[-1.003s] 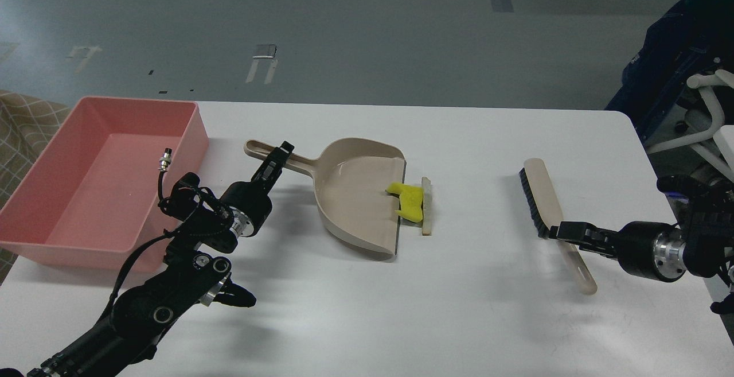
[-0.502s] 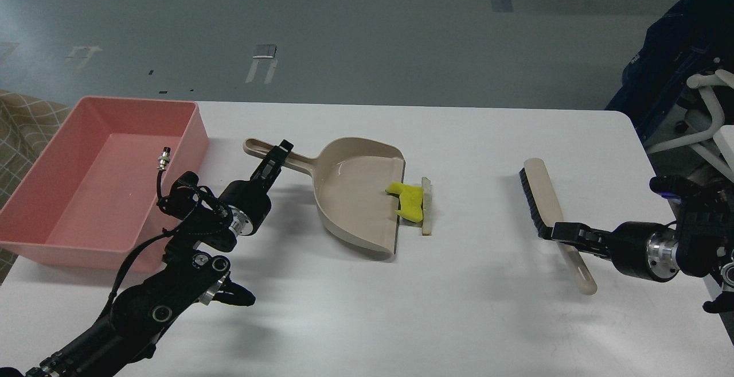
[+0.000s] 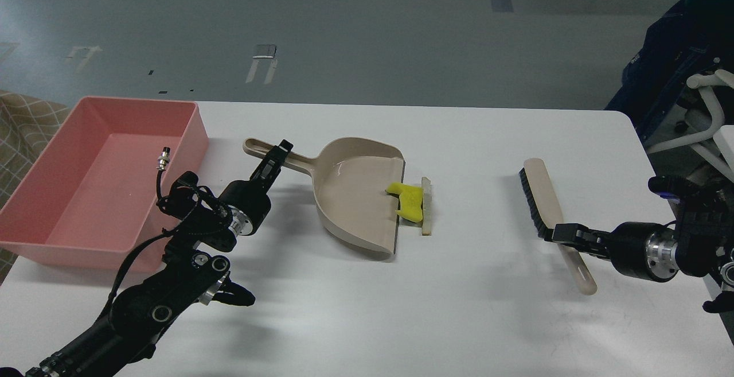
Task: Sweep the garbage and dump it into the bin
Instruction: 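Grasp the brush handle with the right gripper and lift it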
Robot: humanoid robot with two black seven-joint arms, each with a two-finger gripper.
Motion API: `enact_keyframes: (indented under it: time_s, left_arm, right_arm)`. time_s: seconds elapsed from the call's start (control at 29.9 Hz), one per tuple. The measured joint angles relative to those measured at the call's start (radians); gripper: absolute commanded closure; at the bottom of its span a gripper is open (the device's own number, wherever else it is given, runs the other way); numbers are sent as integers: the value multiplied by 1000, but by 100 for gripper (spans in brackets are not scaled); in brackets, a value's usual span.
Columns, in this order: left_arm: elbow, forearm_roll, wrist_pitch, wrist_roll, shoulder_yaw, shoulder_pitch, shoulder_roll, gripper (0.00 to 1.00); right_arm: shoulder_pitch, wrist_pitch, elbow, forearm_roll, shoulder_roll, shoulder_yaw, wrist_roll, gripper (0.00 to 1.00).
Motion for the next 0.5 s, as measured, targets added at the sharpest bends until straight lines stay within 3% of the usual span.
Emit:
enact_keyframes:
  time_s: [0.27,0.37,0.5]
  left_arm:
    - [0,-2,0,0,0,0,2,100]
    - [0,-2,0,-1,0,0,2,100]
    - [0,-2,0,-1,0,0,2,100]
  right_arm:
    - [0,5,0,0,-1,-2,-3,82]
    - [-1,5,0,0,-1,-2,-10,99]
    - [-1,5,0,1,-5,-2,-25,100]
